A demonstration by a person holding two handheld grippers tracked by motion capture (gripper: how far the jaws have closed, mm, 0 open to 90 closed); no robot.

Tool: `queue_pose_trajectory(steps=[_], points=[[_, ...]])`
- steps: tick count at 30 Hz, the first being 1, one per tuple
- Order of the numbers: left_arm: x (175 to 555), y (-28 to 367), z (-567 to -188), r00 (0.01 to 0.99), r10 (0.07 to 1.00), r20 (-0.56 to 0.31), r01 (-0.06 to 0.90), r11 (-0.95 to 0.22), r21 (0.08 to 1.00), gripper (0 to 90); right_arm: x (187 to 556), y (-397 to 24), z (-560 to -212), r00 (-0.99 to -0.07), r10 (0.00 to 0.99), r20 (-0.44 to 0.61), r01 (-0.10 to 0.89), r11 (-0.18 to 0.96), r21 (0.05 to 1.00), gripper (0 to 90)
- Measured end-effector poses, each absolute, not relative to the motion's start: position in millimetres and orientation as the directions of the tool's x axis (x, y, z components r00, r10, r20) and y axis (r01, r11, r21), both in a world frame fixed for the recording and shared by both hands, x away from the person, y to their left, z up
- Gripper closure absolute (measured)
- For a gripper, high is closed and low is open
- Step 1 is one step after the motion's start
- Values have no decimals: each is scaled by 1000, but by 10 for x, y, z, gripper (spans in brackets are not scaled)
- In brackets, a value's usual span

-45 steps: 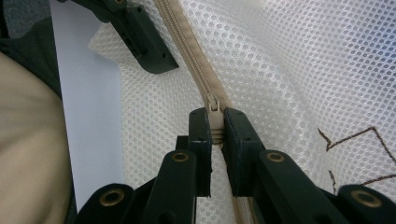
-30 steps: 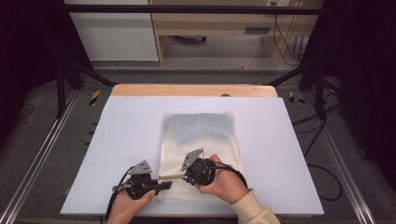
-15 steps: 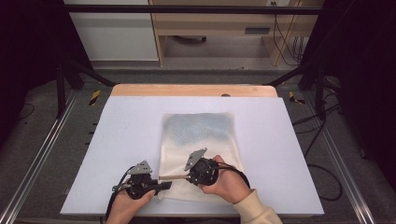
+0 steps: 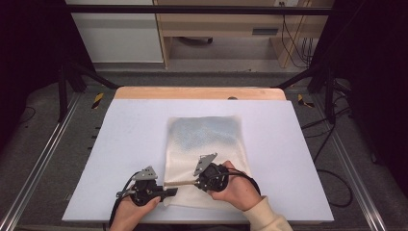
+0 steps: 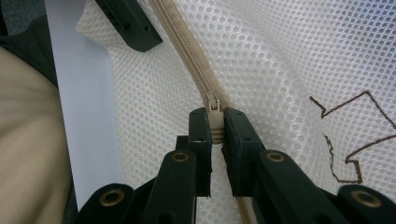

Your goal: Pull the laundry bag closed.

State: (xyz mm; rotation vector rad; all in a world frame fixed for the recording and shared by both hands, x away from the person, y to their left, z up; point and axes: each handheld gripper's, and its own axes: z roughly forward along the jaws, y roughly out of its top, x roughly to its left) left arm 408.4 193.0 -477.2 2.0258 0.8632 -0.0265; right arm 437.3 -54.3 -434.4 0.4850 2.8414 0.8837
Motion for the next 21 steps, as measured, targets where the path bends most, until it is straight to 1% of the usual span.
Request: queue_pose_trajectory(steps=[21], points=[[4065,1919,-4753,761,559,-330,577,-349,739,842,4347,-628,-4335,-935,354,-28,272,766,583,820]])
